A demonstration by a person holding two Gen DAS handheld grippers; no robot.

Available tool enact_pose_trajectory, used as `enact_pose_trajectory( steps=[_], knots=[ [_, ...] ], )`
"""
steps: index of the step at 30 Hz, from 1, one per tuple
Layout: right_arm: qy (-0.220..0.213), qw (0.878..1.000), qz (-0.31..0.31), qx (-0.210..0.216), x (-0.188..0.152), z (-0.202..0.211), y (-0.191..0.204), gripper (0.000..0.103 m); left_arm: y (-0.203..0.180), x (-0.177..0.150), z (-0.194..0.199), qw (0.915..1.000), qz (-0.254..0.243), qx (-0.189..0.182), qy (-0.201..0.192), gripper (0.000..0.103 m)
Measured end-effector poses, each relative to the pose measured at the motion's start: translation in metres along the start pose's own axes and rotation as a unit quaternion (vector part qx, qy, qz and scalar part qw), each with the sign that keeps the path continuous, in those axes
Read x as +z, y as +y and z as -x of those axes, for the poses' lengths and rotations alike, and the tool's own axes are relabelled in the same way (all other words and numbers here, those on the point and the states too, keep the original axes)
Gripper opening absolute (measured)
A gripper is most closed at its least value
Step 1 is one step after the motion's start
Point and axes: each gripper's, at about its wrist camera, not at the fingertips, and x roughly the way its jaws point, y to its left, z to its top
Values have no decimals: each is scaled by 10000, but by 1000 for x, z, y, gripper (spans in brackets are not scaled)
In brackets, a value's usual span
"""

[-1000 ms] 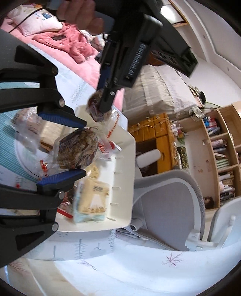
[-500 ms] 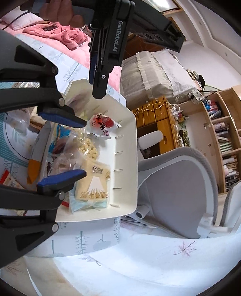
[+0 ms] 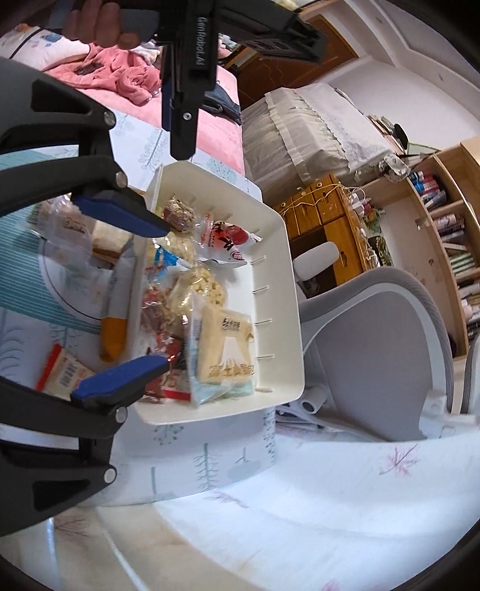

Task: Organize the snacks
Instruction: 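Withdraw both tools from the basket back over the table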

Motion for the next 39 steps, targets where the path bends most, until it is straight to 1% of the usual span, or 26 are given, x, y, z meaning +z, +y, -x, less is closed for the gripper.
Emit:
enact_pose_trajectory(
  steps=[2, 6, 10, 12, 14, 19, 23, 29, 38, 39],
  knots=[
    [9, 10000, -41, -74, -3, 6, 0, 71, 2, -7, 3, 10000, -2, 20, 42, 85],
    [96, 9997, -180, -148, -13, 17, -2, 73, 7, -22, 3, 9998, 50, 77, 194, 86],
    [293, 9985, -384, -267, -25, 19, -7, 74, 10, -37, -4, 9991, 75, 125, 399, 89],
    [406, 9971, -521, -379, -31, 19, -12, 77, 9, -43, -9, 9987, 57, 136, 487, 90],
    [528, 9956, -562, -524, -39, 15, -15, 79, 10, -50, -17, 9980, 59, 199, 596, 90],
    [853, 9912, -782, -637, -58, 1, -27, 79, 13, -66, -39, 9953, 55, 317, 915, 90],
    [999, 9878, -973, -695, -72, -10, -37, 79, 17, -75, -60, 9923, 35, 480, 1140, 91],
    [1270, 9802, -1335, -721, -89, -35, -53, 79, 28, -81, -88, 9875, 135, 782, 1365, 92],
    [1334, 9689, -1849, -959, -100, -64, -74, 79, 34, -84, -119, 9831, 170, 976, 1538, 93],
    [1327, 9681, -1887, -983, -101, -66, -75, 79, 35, -83, -122, 9827, 189, 1011, 1542, 94]
  ],
)
